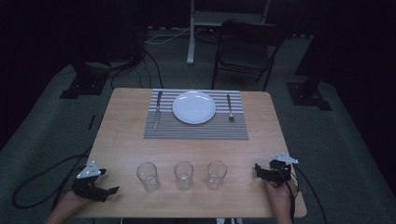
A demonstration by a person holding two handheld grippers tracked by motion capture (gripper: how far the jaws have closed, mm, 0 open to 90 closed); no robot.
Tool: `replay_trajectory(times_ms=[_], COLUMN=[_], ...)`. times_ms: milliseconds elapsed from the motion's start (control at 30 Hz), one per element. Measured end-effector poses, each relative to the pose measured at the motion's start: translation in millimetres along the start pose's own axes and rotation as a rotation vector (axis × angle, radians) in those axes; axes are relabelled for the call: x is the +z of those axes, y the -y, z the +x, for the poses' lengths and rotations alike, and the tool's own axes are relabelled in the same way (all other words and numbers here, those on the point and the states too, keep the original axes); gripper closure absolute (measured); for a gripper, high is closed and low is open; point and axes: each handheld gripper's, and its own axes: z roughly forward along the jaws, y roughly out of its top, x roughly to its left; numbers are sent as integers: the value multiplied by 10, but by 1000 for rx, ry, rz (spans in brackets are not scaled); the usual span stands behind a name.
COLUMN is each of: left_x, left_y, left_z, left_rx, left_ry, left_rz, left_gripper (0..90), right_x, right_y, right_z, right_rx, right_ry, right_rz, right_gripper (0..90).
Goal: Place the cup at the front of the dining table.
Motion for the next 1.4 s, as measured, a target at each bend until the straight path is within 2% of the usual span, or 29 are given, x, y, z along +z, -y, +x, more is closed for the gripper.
replay_trajectory(times_ms=[133,300,467,600,733,767,900,1000,1033,1200,1300,1333,1400], left_x=[3,-72,-138,-149,-186,-204,-268,-319,-332,-378,-395,-392,-376], left_y=[-39,-106,-191,-258,-334,-358,-439,-508,-541,-662,-807,-840,-904], left_z=[-14,-52,-137,-198,-253,-263,-294,-300,-301,-330,-370,-383,-396], left_rx=[6,-3,22,33,51,56,57,58,56,74,97,102,109], left_ry=[18,40,42,73,79,95,103,131,144,138,165,159,186], left_rz=[-12,-58,-88,-95,-109,-114,-143,-170,-168,-164,-163,-170,-161], left_gripper=[38,38,38,38,38,38,38,53,53,54,53,54,53], right_x=[0,0,0,0,0,0,0,0,0,0,1,1,0], right_y=[0,0,0,0,0,0,0,0,1,1,1,1,1], right_z=[0,0,0,0,0,0,0,0,0,0,0,-1,-1], right_rx=[-1,0,-1,-1,-1,-1,-1,0,-1,-1,-1,-2,-2], right_ry=[0,0,0,0,0,0,0,0,0,0,0,0,0], right_rz=[0,0,0,0,0,0,0,0,0,0,-1,-1,-1], right_gripper=[130,130,130,130,129,130,130,130,130,130,130,130,131])
